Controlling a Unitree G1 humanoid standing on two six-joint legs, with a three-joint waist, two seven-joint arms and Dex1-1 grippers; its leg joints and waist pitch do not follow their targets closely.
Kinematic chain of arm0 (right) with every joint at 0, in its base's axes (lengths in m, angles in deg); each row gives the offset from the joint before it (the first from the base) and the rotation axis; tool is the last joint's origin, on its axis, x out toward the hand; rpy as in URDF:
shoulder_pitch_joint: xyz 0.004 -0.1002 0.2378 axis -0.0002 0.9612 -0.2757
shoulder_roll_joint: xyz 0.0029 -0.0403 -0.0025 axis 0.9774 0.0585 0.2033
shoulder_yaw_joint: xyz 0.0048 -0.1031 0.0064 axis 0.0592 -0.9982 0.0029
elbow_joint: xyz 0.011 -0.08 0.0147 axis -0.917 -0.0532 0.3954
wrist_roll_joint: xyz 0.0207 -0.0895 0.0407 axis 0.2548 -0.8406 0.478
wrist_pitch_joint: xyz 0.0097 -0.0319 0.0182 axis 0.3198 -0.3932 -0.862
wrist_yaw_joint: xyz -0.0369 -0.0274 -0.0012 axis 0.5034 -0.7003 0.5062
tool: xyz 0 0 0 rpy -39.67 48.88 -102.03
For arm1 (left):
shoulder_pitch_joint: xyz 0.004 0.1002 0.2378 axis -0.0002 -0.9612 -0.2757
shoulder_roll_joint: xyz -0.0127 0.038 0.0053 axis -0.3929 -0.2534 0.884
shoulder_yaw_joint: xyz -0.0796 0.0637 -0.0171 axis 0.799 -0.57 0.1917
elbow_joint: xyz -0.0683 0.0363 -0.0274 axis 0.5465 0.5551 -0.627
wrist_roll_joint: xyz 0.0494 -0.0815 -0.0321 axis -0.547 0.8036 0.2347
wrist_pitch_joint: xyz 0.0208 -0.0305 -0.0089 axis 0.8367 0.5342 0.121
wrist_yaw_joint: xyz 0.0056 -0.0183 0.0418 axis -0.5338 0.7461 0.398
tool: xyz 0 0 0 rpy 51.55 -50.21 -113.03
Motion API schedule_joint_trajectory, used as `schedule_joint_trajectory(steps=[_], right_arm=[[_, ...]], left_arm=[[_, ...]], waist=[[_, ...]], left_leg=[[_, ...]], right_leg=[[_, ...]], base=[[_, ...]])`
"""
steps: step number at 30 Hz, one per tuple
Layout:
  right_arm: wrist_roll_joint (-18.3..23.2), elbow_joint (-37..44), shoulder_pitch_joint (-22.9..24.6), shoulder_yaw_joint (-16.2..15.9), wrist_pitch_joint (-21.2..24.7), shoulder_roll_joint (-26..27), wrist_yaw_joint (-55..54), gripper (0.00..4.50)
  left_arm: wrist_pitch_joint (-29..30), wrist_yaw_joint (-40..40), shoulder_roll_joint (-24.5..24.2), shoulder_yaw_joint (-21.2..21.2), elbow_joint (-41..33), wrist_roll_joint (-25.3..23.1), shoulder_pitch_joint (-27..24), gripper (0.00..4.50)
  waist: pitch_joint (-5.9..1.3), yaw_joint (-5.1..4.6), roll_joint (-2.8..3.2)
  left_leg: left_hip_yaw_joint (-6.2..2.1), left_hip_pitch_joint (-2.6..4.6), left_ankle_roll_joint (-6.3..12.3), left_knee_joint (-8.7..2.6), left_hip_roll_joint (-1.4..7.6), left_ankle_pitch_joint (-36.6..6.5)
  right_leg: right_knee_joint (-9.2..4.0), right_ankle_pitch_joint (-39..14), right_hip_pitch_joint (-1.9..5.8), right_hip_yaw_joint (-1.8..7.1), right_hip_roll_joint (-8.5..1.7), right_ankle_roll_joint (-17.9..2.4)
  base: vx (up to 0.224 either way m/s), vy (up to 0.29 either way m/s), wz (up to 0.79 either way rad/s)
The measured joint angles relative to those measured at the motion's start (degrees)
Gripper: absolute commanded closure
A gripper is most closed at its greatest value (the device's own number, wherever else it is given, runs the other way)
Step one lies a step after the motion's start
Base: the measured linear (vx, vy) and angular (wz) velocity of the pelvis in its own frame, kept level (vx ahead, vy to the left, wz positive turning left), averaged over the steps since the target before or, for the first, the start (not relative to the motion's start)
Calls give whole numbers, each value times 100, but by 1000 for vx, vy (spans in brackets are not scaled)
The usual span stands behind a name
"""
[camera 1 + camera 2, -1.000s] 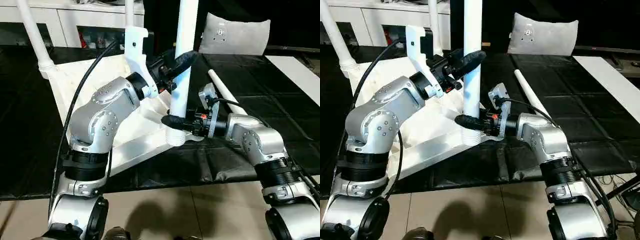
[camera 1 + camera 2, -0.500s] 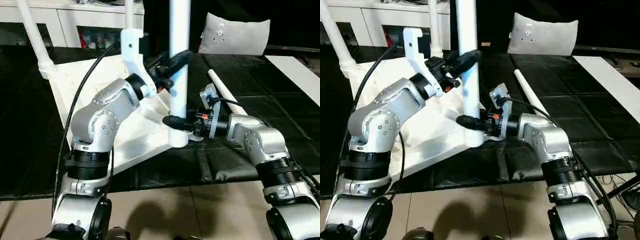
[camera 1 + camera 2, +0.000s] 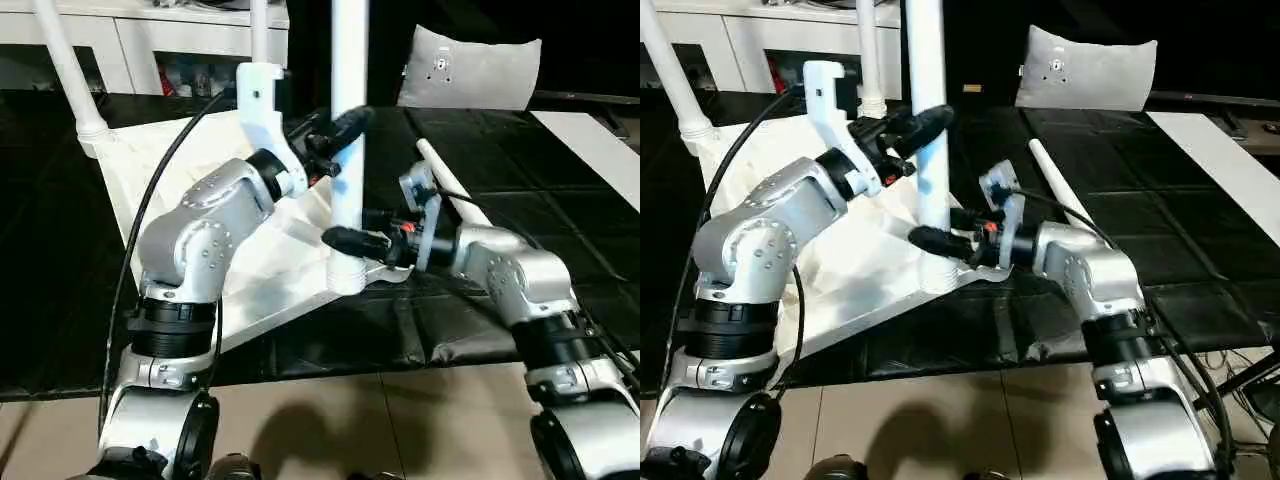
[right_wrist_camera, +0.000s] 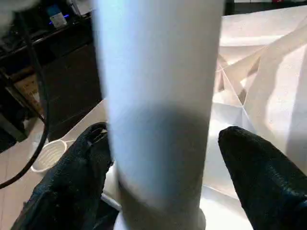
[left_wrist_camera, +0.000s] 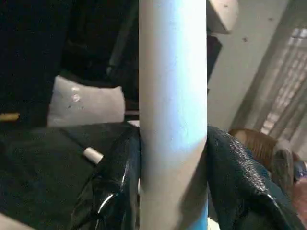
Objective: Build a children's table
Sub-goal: Pick table leg
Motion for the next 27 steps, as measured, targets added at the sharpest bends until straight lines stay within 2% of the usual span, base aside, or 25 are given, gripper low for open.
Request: schedule_joint_trajectory(steps=[11, 13, 17, 27], right_arm=[[13, 0, -1, -1, 35, 14, -51, 73], [14, 0, -1, 0, 35, 19, -70, 100], [16, 0, -1, 0, 35, 19, -74, 120], [15, 0, 0, -11, 7, 51, -75, 210]], left_arm=[[-115, -167, -91, -191, -49, -126, 0, 278], [-133, -178, -103, -204, -49, -168, 0, 278], [-162, -188, -103, -254, -50, -213, 0, 278], [-164, -233, -93, -295, -51, -226, -1, 278]], waist=[[0, -6, 0], [0, -6, 0], [0, -5, 0], [0, -5, 0]], left_leg=[[0, 0, 0, 0, 0, 0], [0, 1, 0, 0, 0, 0], [0, 1, 0, 0, 0, 0], [0, 1, 0, 0, 0, 0]], right_leg=[[0, 0, 0, 0, 0, 0], [0, 0, 0, 0, 0, 0], [0, 0, 0, 0, 0, 0], [2, 0, 0, 0, 0, 0]], base=[[0, 0, 0], [0, 0, 0], [0, 0, 0], [0, 0, 0]])
